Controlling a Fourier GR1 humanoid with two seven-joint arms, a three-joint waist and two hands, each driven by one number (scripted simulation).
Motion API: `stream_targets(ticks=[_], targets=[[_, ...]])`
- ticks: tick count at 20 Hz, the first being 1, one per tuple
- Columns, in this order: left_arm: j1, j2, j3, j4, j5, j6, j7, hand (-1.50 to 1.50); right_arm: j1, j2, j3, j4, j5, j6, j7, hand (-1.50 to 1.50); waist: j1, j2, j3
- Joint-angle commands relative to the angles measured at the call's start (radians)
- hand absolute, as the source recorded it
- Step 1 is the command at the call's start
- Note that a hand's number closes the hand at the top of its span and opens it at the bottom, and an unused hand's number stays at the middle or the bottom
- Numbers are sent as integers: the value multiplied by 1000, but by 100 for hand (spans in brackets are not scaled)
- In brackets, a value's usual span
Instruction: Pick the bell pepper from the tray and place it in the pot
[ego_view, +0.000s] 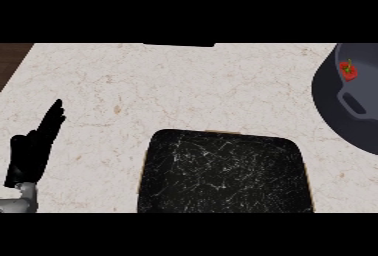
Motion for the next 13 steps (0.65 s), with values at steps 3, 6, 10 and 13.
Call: stream_targets(ticks=[3, 6, 10, 13], targets=[[50, -38, -17, -59, -33, 45, 38, 0, 7, 9, -86, 3, -121, 78, -94, -150, -23, -15, -3], [65, 10, 36, -53, 2, -11, 16, 0, 93, 17, -128, -21, -192, 148, -186, -150, -39, -20, -4], [41, -25, 32, 6, -31, 8, -6, 0, 119, -33, -130, -68, -237, 225, -171, -150, -52, -23, -5], [83, -18, 54, -27, -19, -3, -4, 0, 249, 9, -161, -160, -308, 252, -228, -150, -68, -30, -6]])
